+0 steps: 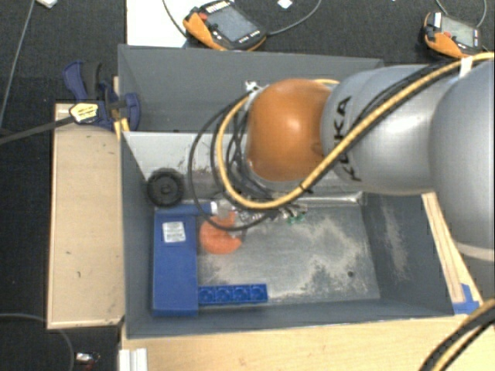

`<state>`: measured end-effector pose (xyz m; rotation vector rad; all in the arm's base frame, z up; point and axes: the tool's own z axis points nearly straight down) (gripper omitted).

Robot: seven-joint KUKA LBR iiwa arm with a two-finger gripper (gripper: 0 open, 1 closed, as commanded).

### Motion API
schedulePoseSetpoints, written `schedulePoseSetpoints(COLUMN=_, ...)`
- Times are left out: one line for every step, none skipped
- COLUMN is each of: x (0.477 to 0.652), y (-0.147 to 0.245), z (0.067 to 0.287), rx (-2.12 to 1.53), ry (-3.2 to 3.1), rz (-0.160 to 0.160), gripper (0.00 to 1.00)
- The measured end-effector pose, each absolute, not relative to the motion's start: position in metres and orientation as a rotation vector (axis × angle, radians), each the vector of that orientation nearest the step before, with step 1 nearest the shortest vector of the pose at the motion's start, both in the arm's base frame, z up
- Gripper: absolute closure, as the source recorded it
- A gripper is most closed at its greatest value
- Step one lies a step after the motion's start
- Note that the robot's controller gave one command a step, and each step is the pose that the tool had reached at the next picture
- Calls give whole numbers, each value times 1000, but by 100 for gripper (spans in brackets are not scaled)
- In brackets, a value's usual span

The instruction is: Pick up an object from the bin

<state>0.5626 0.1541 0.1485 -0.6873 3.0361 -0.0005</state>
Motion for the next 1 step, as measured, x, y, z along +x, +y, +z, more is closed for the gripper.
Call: schedulePoseSetpoints(x=564, y=154, z=162, rx=-684, ry=3032, rz=0, gripper=100)
